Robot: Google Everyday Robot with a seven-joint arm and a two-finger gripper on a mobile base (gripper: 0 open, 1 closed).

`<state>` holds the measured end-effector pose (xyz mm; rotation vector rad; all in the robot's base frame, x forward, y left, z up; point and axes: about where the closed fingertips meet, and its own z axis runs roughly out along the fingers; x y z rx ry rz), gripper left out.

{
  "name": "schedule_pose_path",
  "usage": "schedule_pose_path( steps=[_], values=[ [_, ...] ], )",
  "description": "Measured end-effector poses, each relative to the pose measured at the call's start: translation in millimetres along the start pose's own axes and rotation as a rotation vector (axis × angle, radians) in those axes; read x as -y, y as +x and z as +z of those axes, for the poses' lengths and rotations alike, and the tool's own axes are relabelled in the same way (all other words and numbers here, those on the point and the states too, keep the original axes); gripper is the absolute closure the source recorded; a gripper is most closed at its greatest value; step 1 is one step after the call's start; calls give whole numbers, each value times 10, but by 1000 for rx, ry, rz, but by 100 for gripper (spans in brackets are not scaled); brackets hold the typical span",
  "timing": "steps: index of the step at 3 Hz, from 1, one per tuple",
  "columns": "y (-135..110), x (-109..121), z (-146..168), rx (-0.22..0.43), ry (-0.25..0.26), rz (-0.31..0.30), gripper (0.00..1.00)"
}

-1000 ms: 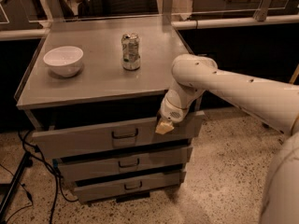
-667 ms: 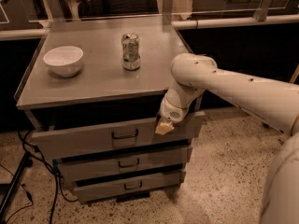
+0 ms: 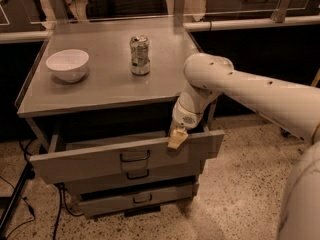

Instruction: Open top drawer

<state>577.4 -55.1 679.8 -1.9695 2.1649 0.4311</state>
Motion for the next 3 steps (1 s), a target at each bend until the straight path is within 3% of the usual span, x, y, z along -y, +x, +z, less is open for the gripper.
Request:
schedule_pose_path(
  steps=[2,3],
  values=[
    [70,-295,-76,62,9,24,100],
    [70,-295,-75,62,9,24,100]
  ],
)
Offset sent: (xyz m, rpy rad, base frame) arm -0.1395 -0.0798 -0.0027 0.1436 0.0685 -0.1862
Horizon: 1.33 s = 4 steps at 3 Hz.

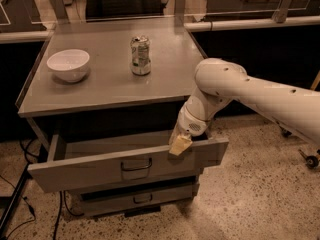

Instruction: Open top drawer

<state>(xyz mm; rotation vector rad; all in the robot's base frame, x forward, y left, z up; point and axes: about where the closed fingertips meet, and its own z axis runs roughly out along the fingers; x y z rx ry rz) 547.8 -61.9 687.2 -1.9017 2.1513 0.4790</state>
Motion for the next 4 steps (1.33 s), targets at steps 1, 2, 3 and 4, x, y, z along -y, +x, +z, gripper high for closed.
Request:
schedule_pose_path(
  steps=[1,2,3,4],
  values=[
    [0,0,0,0,0,0,81],
    [0,0,0,0,0,0,58],
    [0,0,1,0,0,0,27],
    [0,0,1,0,0,0,3]
  ],
)
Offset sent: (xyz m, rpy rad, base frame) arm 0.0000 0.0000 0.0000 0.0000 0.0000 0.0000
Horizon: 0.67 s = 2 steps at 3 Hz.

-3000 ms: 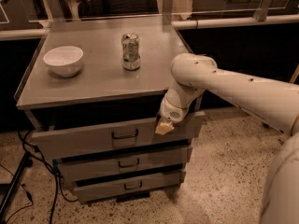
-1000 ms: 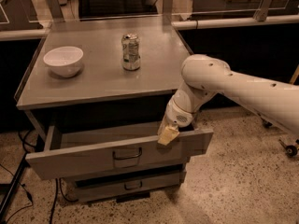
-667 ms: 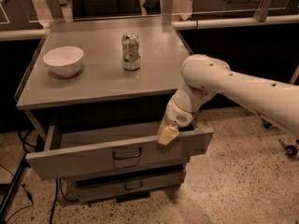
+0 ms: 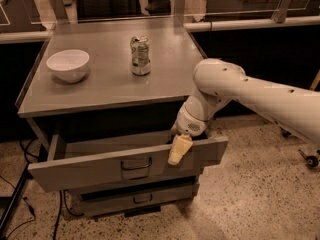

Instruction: Open top drawer

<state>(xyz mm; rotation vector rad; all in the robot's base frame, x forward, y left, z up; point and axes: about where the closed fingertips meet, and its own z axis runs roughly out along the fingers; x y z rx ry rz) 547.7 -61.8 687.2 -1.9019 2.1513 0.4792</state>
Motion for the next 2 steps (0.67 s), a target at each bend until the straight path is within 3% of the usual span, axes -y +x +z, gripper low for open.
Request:
schedule_pose_path(
  steps=[2],
  values=[
    [17,-14,30,3,-8,2,0]
  ],
)
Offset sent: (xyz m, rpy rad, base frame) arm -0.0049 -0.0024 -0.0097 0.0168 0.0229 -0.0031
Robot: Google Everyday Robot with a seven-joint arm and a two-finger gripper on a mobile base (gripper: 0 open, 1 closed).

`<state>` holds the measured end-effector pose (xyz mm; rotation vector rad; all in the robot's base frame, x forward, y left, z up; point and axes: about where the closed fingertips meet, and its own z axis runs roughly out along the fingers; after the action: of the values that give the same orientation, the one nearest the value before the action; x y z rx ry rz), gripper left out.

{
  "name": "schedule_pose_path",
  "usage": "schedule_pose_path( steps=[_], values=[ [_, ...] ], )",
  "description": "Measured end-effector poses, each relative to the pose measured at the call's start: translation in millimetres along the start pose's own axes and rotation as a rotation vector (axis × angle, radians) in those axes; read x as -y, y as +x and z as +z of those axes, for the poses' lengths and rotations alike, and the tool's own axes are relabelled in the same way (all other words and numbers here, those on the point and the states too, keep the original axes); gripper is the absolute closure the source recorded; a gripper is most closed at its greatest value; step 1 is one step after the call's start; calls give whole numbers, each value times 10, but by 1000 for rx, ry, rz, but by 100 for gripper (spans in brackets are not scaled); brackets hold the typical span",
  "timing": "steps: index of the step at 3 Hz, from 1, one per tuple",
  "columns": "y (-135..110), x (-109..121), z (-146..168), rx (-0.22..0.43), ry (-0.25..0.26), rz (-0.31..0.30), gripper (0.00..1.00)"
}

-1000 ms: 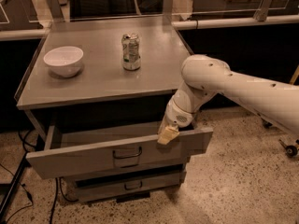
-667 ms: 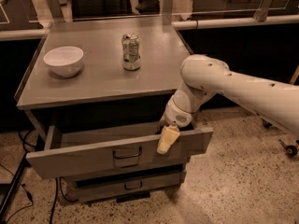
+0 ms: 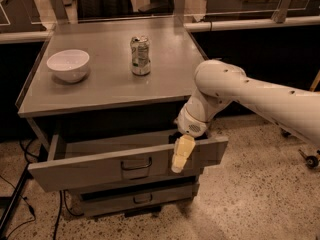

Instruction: Open top drawer

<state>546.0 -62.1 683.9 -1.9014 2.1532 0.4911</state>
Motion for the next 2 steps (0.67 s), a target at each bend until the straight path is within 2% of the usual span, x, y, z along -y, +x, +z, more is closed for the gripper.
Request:
schedule_pose_path(
  steps=[1,2],
  values=[
    [144,-194,114,-7,-45,32,0],
    [373,-534,158,-24,-99,89,0]
  ],
)
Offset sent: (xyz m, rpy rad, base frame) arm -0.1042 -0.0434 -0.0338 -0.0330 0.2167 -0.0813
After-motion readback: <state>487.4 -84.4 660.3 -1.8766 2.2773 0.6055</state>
